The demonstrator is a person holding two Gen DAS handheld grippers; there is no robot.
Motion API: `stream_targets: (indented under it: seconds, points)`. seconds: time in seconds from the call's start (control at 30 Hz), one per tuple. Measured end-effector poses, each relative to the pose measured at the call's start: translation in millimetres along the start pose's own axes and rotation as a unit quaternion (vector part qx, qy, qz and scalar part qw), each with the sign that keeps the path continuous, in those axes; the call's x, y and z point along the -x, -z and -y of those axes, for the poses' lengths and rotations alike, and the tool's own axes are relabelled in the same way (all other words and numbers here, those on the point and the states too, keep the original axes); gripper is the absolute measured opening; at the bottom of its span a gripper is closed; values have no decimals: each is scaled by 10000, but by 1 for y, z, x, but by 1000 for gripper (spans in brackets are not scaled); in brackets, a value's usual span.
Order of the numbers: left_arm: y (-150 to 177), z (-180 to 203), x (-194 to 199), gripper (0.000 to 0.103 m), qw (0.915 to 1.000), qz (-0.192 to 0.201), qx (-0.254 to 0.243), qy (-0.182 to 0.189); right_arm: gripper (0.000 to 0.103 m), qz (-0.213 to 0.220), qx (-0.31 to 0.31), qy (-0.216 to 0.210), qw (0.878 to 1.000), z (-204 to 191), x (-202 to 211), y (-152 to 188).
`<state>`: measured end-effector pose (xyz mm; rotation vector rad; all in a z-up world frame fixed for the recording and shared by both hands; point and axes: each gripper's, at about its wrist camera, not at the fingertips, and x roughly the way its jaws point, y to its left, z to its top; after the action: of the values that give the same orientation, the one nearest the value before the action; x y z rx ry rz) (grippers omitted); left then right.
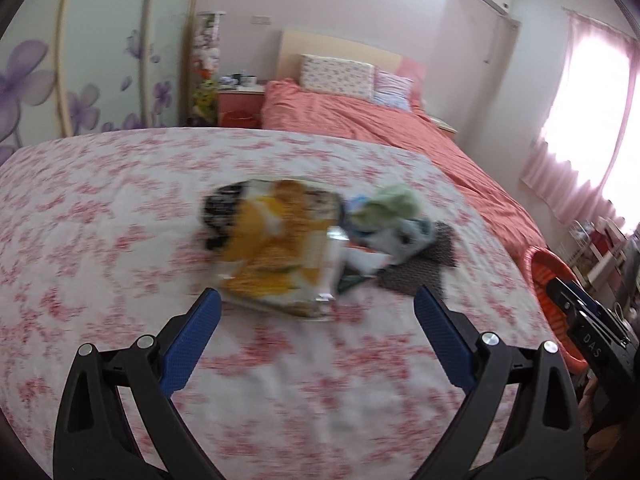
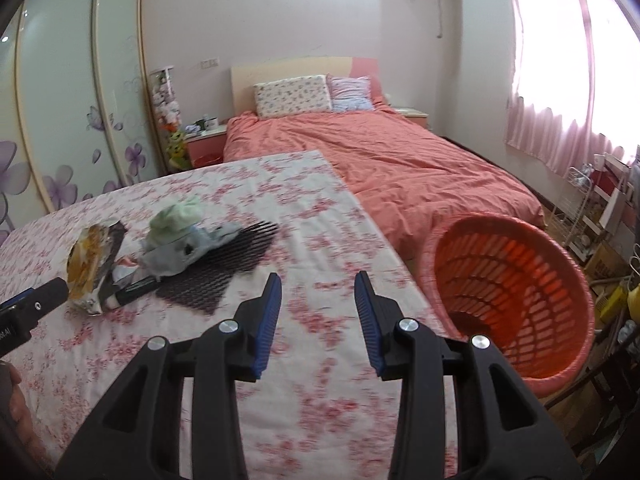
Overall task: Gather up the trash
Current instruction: 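Return both grippers to the bedspread toward the snack bag, then grasp the yellow snack bag with the left gripper while the right gripper grasps the green cloth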
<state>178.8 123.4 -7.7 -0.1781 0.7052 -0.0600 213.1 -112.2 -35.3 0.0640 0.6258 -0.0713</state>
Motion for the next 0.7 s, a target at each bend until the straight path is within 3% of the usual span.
stream_targets:
  seconds: [0.3, 0.7]
  points:
    - [-2, -48, 5, 96, 9985, 113, 260, -470, 38, -258, 181, -576, 9978, -51, -27, -8]
    - [-3, -79, 2, 96, 9968, 103, 420, -674, 38, -451, 8, -1218, 9915, -102, -80, -51]
